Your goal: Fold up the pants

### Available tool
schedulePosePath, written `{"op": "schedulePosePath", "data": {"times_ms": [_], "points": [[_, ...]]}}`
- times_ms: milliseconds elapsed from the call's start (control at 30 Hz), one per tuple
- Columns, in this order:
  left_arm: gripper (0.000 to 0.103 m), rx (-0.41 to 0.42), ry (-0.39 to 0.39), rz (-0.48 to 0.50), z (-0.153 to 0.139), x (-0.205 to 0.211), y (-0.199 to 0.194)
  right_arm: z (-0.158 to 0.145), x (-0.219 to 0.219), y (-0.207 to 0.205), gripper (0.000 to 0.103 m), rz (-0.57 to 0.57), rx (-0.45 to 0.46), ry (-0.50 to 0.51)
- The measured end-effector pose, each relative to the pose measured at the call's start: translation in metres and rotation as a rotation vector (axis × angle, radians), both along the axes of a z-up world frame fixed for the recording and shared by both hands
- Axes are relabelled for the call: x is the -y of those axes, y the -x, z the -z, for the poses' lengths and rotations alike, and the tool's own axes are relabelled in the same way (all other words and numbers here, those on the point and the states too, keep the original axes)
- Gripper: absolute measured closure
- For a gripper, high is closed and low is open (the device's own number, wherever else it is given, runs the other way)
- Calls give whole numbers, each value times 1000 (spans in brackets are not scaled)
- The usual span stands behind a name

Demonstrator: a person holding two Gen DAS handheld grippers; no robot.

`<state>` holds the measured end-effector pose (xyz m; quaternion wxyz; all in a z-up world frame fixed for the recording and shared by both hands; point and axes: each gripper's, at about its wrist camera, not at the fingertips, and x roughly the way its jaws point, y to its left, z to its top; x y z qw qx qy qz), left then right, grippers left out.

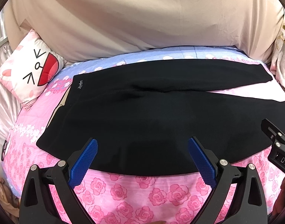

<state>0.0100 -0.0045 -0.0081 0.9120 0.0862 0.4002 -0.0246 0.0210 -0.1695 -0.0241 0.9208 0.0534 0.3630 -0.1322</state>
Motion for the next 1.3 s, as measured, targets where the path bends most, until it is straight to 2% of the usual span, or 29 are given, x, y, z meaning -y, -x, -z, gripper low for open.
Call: {"op": "schedulePosePath", "data": {"times_ms": [133,267,367,433,467,533,567,667,767,900,1000,1100,1133,1167,1200,1267,1300], "points": [[8,-7,16,-2,0,-16,-14,0,13,-7,5,13,3,48],[7,30,38,-56,-18,-58,-58,-16,56,-22,5,12,50,100],[7,36,23,-120,-26,-101,-127,-28,118,-61,5,-12,75,145],[7,-34,-6,-189,-15,-137,-193,-24,173,-99,5,-6,54,168],[7,-56,-19,-206,-10,-150,-214,-21,201,-117,5,-6,36,163],[10,-98,-77,-315,3,-179,-260,-14,251,-150,5,4,0,132],[9,-116,-79,-305,8,-187,-277,-9,275,-167,5,6,-33,109],[9,-157,-67,-318,21,-207,-308,1,331,-211,5,41,-91,113],[7,-219,3,-325,37,-227,-336,10,368,-241,5,29,-123,56],[7,-285,84,-293,57,-238,-357,29,391,-274,5,-3,-200,66],[7,-301,83,-312,69,-243,-367,44,404,-292,5,4,-243,70],[7,-320,160,-287,76,-248,-371,55,406,-300,5,-28,-258,40],[7,-324,173,-282,77,-249,-372,58,405,-301,10,-44,-258,29],[7,-326,185,-276,78,-249,-371,62,402,-302,24,-71,-258,13],[7,-330,195,-266,80,-249,-373,62,400,-302,27,-83,-246,9],[6,-330,194,-251,81,-249,-375,61,397,-300,42,-101,-221,-8],[6,-333,185,-239,81,-247,-377,60,397,-298,45,-102,-213,-16]]}}
